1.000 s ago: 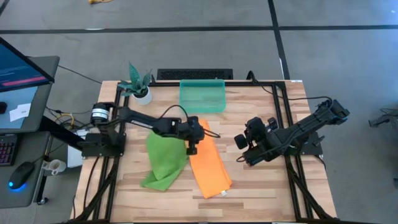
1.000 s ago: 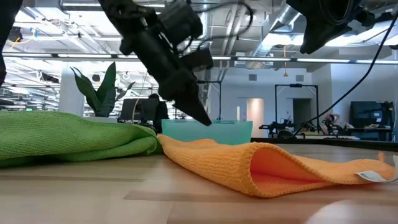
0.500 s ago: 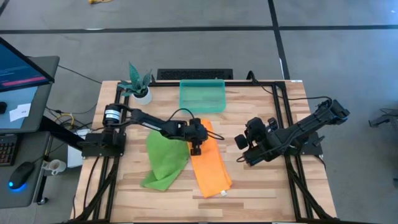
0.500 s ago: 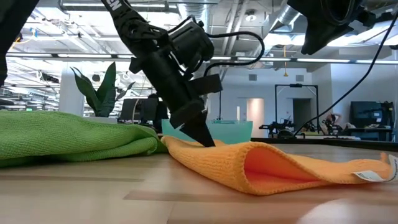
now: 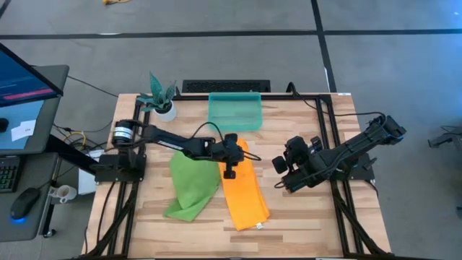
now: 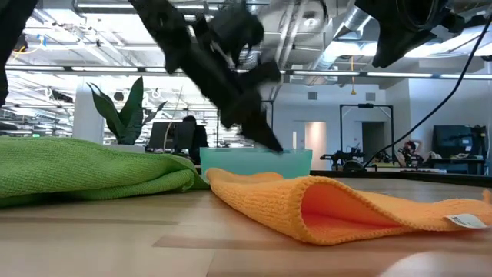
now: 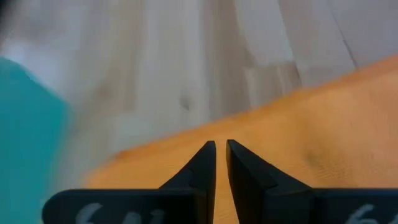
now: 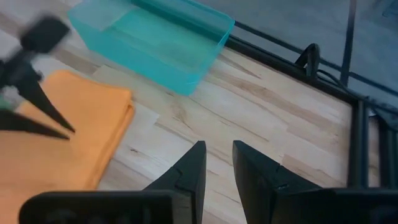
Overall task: Roll microfiber towels into tight, uniform cylinder then place into a basket
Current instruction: Roll the orange microfiber cloth
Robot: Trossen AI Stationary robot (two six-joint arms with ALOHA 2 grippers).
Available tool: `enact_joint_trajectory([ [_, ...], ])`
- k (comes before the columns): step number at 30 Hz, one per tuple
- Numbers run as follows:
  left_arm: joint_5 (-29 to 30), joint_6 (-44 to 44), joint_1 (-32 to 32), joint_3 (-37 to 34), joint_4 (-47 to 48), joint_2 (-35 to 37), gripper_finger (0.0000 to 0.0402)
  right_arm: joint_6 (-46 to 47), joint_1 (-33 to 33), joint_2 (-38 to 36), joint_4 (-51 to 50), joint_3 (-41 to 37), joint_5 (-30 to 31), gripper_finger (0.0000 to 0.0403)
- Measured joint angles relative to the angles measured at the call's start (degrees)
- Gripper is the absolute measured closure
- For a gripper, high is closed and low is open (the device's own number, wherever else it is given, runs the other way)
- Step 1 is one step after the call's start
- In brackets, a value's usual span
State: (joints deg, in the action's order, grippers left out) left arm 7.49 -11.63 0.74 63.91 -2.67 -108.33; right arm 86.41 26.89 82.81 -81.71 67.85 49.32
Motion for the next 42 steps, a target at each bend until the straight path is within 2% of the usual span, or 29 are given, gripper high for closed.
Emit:
enact_joint_trajectory([
  [3,3.9,-1.3,-1.0,0.1,2.2,5.2,0.0371,0.0,0.0,0.0,2.0,0.0,0.0,0.0301],
  [6,5.4,-1.5,-1.7,0.1,4.2,11.3,0.0371,-2.5,-0.4,0.0,5.4,0.0,-0.1,0.0301],
  [12,6.4,0.3,-4.3,-1.9,7.1,22.7,0.0371,-16.1,-2.5,0.0,19.7,0.0,-2.1,0.0301],
  [15,8.4,2.3,-6.5,-6.1,4.2,27.1,0.0371,-25.4,-3.9,0.0,29.0,0.0,-3.0,0.0301],
  [20,16.6,6.6,-9.7,-17.4,-3.6,31.2,0.0371,-36.8,-5.5,0.6,39.4,0.0,-4.7,0.0301],
  [23,19.4,8.8,-11.0,-22.8,-6.7,32.4,0.0371,-41.2,-6.4,2.6,41.7,-0.2,-8.0,0.0301],
  [26,20.0,7.8,-11.2,-25.2,-8.3,33.6,0.0371,-45.7,-8.3,4.7,45.4,0.0,-12.4,0.0301],
  [32,20.2,7.1,-11.0,-24.7,-7.5,34.9,0.0371,-50.9,-13.3,9.2,52.3,0.0,-23.2,0.0301],
  [36,19.8,9.4,-11.6,-23.7,0.2,36.5,0.0371,-54.7,-16.2,12.7,54.0,0.0,-30.5,0.0301],
  [38,20.3,9.3,-11.7,-23.9,3.7,37.2,0.0371,-55.6,-17.8,14.2,55.1,0.0,-33.1,0.0301],
  [42,20.8,7.3,-11.6,-23.8,2.3,37.8,0.0371,-56.5,-21.0,16.8,57.2,0.0,-35.7,0.0310],
])
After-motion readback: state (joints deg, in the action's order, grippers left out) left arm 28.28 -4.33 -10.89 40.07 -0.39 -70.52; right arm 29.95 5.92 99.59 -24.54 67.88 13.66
